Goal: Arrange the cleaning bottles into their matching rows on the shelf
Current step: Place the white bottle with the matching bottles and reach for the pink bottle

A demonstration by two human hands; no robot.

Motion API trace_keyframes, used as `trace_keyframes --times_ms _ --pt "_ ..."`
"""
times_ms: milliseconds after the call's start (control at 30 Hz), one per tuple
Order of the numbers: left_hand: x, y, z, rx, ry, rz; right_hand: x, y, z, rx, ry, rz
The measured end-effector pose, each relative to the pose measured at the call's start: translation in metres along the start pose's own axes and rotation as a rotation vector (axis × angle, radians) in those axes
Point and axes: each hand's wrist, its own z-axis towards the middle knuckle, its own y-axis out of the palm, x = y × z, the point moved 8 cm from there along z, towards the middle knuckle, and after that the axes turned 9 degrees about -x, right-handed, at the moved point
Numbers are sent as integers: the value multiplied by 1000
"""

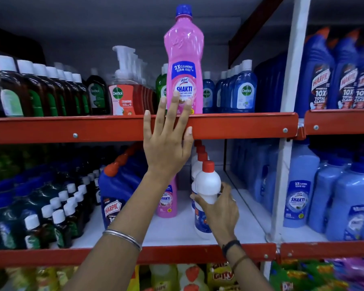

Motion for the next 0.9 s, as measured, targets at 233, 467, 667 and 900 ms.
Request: trace_keyframes --times_ms 233,467,667,900 --pt "-11 -10 -1 -98 22 -217 -49 -58 -28 165 -74 -43" --pt "-78 -25 -5 -118 -152 -201 -171 -124 -24 287 -532 213" --pt "-109 -24 -13 -169 -137 -86 -240 -116 12 258 -532 -4" --pt "-107 -24 -12 -164 -126 -49 -289 -88 48 379 -333 -282"
